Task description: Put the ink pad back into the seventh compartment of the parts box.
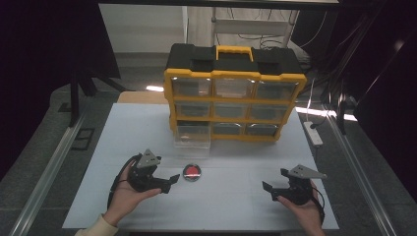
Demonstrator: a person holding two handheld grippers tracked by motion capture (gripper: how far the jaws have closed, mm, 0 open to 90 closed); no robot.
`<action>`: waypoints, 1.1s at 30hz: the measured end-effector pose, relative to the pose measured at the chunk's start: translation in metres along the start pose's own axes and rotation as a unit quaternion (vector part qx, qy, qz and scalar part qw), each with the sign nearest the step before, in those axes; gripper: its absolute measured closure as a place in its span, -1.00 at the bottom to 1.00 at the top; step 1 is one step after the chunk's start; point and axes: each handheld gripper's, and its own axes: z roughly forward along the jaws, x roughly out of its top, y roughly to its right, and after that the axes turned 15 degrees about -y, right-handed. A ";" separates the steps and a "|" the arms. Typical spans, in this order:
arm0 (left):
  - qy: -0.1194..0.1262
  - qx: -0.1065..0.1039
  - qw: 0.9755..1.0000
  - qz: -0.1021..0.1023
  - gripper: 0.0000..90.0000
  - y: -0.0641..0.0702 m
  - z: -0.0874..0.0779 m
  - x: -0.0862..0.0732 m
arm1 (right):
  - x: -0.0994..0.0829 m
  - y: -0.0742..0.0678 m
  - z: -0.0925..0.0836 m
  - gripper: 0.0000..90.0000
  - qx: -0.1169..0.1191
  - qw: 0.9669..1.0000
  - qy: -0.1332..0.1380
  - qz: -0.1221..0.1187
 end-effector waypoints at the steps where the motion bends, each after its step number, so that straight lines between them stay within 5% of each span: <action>1: -0.001 0.000 1.000 0.001 -0.77 0.000 0.001 0.001 | 0.000 0.000 0.000 -0.80 0.000 1.000 0.000 0.000; 33: -0.051 -0.019 0.999 0.006 -0.79 0.001 0.031 0.021 | 0.000 0.001 0.002 -0.80 -0.001 1.000 -0.006 0.000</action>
